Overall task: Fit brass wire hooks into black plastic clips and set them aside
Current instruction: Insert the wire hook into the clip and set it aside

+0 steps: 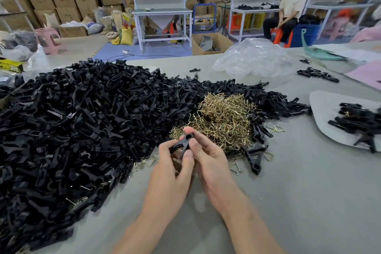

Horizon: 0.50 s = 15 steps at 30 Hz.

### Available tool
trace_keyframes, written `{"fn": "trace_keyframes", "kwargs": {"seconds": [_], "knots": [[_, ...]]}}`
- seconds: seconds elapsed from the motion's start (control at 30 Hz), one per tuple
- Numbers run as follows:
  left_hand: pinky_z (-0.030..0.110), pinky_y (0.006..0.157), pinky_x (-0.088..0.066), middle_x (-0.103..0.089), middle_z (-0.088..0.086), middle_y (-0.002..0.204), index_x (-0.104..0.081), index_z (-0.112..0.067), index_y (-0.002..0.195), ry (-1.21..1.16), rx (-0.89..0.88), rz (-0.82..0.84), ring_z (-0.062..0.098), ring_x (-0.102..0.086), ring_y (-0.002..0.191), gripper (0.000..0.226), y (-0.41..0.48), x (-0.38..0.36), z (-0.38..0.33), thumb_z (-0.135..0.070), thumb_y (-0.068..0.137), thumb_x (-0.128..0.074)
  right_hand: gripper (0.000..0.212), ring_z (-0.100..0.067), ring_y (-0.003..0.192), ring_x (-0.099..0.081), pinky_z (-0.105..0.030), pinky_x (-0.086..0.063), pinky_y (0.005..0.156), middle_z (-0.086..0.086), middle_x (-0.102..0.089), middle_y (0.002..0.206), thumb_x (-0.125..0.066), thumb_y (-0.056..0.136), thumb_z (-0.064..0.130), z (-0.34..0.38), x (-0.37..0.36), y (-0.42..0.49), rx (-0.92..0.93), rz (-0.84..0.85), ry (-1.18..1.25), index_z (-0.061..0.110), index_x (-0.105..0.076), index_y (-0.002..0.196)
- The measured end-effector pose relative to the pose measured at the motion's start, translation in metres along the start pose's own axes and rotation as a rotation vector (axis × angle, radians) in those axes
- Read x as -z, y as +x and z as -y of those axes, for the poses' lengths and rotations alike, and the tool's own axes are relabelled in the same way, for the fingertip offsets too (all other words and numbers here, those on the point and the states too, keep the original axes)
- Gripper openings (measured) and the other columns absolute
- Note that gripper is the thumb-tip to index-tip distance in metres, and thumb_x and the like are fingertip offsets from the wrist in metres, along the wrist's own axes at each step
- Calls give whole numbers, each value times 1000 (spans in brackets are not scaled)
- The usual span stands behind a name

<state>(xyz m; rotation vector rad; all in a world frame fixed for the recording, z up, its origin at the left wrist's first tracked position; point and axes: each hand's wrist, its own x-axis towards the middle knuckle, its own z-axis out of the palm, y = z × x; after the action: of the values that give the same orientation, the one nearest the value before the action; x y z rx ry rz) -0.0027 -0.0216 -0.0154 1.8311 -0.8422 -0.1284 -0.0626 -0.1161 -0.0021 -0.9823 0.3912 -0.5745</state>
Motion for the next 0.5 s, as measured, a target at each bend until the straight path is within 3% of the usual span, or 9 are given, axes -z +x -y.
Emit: {"fn": "trace_keyframes", "kwargs": {"seconds": [0.13, 0.23, 0.4, 0.5], "knots": [[18, 54, -46, -63, -25, 89, -48, -44, 106, -4, -8, -8, 5, -61, 64, 20, 2, 0, -1, -41, 92, -62, 29, -28, 97, -72, -50, -56, 96, -6, -75, 108, -58, 99, 6, 2, 4, -2, 55, -60, 13, 25, -78, 108], [13, 55, -44, -63, -17, 87, -57, -39, 106, 26, -21, 30, 2, -61, 65, 20, 0, 1, -7, -38, 89, -67, 34, -24, 103, -69, -43, -55, 99, -4, -76, 110, -58, 100, 4, 5, 8, -9, 86, -116, -45, 30, -79, 106], [12, 66, -45, -55, -8, 94, -59, -41, 107, 47, -113, 67, 6, -59, 81, 29, 5, -18, -40, -51, 80, -64, 40, -6, 91, -67, -33, -56, 93, 8, -76, 100, -56, 101, 4, 28, 34, -16, 215, -167, -125, 37, -77, 104], [11, 67, -43, -54, -7, 94, -59, -35, 113, 41, -164, 101, 5, -58, 81, 29, 16, -56, -64, -41, 87, -69, 33, -8, 93, -69, -26, -57, 81, 1, -75, 104, -58, 101, 11, 52, 63, -19, 285, -265, -28, 37, -72, 116]]}}
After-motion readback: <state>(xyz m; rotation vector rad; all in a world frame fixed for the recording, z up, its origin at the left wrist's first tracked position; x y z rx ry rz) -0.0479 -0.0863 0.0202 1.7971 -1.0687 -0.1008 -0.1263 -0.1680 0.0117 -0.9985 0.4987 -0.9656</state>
